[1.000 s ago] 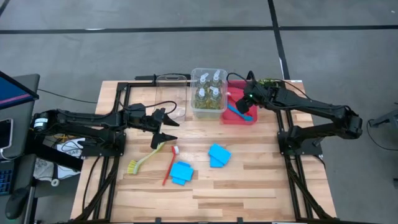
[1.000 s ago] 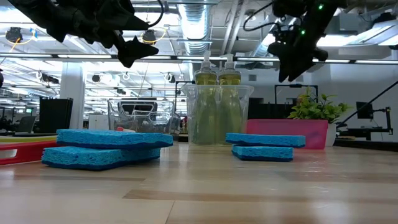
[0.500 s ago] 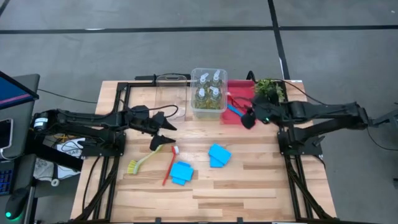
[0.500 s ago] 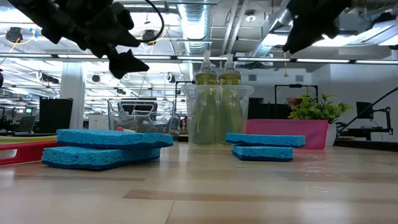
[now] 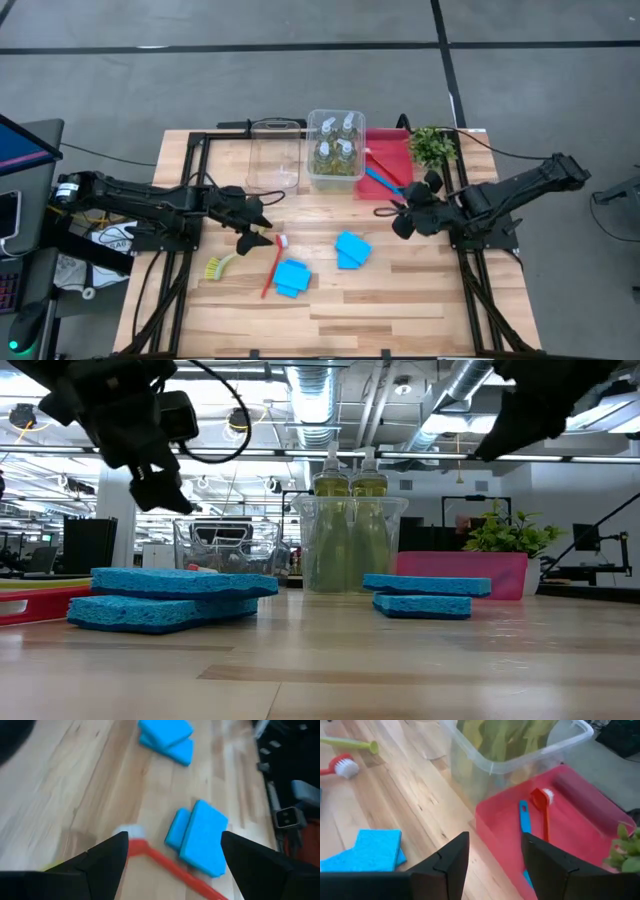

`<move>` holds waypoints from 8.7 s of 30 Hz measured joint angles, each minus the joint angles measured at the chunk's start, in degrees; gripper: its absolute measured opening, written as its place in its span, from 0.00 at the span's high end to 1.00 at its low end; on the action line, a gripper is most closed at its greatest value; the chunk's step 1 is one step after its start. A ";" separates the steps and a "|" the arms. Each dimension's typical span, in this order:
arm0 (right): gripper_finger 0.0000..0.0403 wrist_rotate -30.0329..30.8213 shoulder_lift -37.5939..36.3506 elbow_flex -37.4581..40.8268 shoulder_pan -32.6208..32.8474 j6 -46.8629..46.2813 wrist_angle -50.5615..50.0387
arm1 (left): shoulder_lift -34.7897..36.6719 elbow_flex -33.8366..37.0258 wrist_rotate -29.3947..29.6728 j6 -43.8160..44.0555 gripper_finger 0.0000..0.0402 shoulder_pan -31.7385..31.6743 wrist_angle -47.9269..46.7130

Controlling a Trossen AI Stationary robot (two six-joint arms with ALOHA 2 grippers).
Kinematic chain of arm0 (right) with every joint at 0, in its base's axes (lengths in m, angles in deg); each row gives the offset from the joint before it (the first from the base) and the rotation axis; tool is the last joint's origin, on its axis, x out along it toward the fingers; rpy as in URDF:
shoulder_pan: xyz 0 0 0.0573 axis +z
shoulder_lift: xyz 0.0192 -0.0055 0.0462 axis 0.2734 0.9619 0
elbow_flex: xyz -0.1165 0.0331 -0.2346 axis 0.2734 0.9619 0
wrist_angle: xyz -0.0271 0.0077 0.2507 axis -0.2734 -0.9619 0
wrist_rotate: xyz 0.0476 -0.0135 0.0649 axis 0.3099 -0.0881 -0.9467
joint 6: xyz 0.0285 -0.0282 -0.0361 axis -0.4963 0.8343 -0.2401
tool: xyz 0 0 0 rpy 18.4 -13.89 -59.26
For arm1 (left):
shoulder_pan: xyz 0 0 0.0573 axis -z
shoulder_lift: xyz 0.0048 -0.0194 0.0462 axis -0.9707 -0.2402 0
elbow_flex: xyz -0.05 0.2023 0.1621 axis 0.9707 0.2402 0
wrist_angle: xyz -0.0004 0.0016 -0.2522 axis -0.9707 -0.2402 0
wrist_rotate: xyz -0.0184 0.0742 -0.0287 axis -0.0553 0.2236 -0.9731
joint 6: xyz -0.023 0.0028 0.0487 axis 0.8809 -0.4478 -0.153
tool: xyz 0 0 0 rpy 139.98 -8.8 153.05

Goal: Pick & Place Kitchen Sink Supplies
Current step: Put the green dish brush into the pink bin

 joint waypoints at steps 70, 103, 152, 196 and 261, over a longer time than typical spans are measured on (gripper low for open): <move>0.59 2.73 0.02 9.57 9.79 -6.34 13.30 | -13.20 8.02 27.70 22.60 0.81 10.80 15.26; 0.68 2.70 13.06 9.57 6.18 29.38 52.89 | -3.75 7.85 20.50 -13.22 0.78 7.76 67.22; 0.70 -33.41 46.84 -6.69 -7.80 41.75 89.17 | -30.51 -4.96 11.06 -13.73 0.78 9.72 78.90; 0.91 -35.16 46.77 -6.95 -7.74 41.86 87.26 | -30.51 -4.94 11.11 -13.51 0.77 9.68 78.19; 0.91 -34.58 34.01 -6.89 -6.58 38.63 64.37 | -26.49 -2.06 11.96 -14.93 0.33 9.68 76.60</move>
